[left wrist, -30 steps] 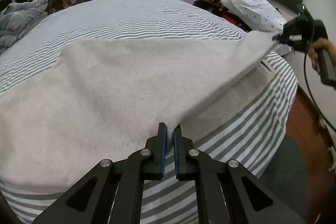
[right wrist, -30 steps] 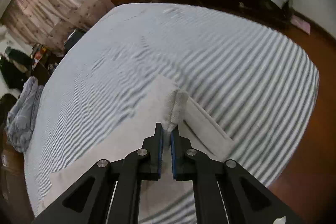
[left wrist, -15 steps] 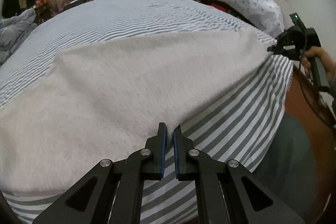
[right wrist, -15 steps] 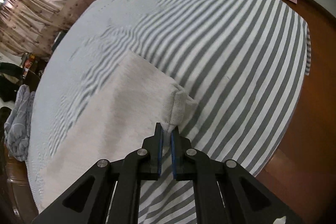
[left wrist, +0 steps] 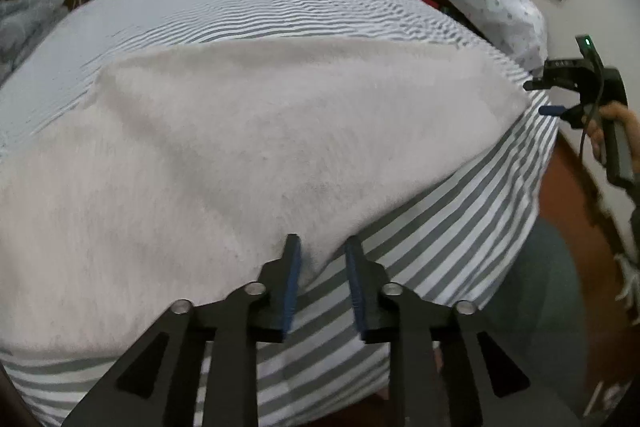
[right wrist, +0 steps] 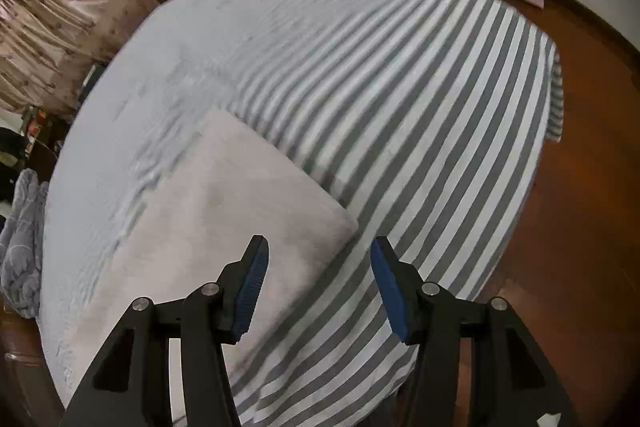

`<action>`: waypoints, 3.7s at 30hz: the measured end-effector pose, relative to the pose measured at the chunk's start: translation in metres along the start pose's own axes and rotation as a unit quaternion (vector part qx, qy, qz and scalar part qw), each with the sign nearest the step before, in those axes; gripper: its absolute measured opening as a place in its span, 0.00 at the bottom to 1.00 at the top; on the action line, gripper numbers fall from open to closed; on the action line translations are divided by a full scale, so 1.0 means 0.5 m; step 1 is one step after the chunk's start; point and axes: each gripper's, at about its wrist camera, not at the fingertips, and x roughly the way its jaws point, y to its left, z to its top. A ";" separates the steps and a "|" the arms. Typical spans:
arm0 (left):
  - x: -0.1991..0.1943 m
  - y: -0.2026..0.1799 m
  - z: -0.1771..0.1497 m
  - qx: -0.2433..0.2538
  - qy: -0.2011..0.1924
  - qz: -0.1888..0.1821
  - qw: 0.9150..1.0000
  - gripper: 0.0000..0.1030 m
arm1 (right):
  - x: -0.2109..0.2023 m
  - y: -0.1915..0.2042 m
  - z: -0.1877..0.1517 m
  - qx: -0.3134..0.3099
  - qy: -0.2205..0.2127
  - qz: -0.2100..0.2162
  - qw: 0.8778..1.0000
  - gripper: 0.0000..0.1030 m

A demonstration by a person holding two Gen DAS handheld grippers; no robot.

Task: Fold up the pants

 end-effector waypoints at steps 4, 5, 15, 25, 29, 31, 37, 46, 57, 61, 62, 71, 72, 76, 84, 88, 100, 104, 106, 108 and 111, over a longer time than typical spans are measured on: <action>-0.058 0.048 0.005 -0.051 -0.036 -0.018 0.998 0.33 | -0.061 0.064 0.001 -0.042 -0.032 0.015 0.998 0.51; -0.072 0.064 0.008 -0.065 -0.047 -0.014 0.997 0.35 | -0.070 0.097 0.002 -0.061 -0.034 0.024 0.997 0.52; -0.122 0.260 -0.007 -0.200 -0.083 0.099 0.971 0.38 | -0.002 0.569 -0.123 -0.325 0.131 0.223 0.910 0.53; -0.097 0.320 -0.008 -0.218 -0.091 0.137 0.962 0.38 | 0.201 0.940 -0.304 -0.447 0.331 0.272 0.785 0.53; -0.064 0.317 -0.035 -0.208 -0.078 0.124 0.967 0.38 | 0.271 0.984 -0.348 -0.461 0.373 0.261 0.762 0.53; -0.062 0.299 -0.046 -0.178 -0.094 0.138 0.970 0.40 | 0.293 0.994 -0.377 -0.477 0.385 0.243 0.752 0.53; -0.057 0.292 -0.052 -0.164 -0.102 0.138 0.971 0.47 | 0.302 0.986 -0.403 -0.505 0.352 0.234 0.753 0.52; -0.056 0.293 -0.051 -0.169 -0.110 0.138 0.970 0.47 | 0.281 0.989 -0.450 -0.519 0.433 0.295 0.675 0.54; -0.063 0.273 -0.053 -0.173 -0.113 0.142 0.968 0.49 | 0.319 1.007 -0.391 -0.414 0.395 0.352 0.741 0.08; -0.072 0.270 -0.031 -0.173 -0.107 0.148 0.968 0.49 | 0.283 1.012 -0.398 -0.446 0.351 0.350 0.745 0.06; -0.075 0.270 -0.024 -0.169 -0.110 0.147 0.968 0.49 | 0.284 1.011 -0.389 -0.447 0.345 0.347 0.749 0.06; -0.045 0.268 -0.018 -0.175 -0.084 0.139 0.971 0.49 | 0.319 1.005 -0.318 -0.406 0.295 0.346 0.793 0.00; -0.042 0.268 -0.022 -0.167 -0.090 0.142 0.972 0.49 | 0.323 1.011 -0.311 -0.404 0.287 0.345 0.797 0.00; -0.033 0.251 -0.022 -0.131 -0.087 0.171 0.973 0.49 | 0.306 1.033 -0.312 -0.430 0.259 0.324 0.802 0.05; -0.036 0.265 -0.023 -0.142 -0.095 0.163 0.972 0.49 | 0.213 0.992 -0.405 -0.519 0.292 0.318 0.738 0.05; -0.036 0.270 -0.023 -0.145 -0.096 0.159 0.972 0.49 | 0.264 0.979 -0.430 -0.561 0.240 0.232 0.758 0.00; -0.033 0.271 -0.028 -0.145 -0.093 0.151 0.973 0.49 | 0.248 0.970 -0.390 -0.485 0.176 0.240 0.822 0.16; -0.034 0.270 -0.028 -0.147 -0.089 0.152 0.973 0.49 | 0.165 0.863 -0.326 -0.429 0.136 0.269 0.851 0.41; -0.032 0.267 -0.026 -0.142 -0.086 0.160 0.973 0.49 | 0.124 0.782 -0.294 -0.409 0.128 0.273 0.861 0.41; -0.031 0.262 -0.024 -0.136 -0.080 0.170 0.973 0.49 | 0.092 0.698 -0.262 -0.385 0.120 0.270 0.874 0.41; -0.038 0.251 -0.023 -0.138 -0.069 0.182 0.971 0.49 | 0.057 0.553 -0.204 -0.342 0.102 0.252 0.899 0.42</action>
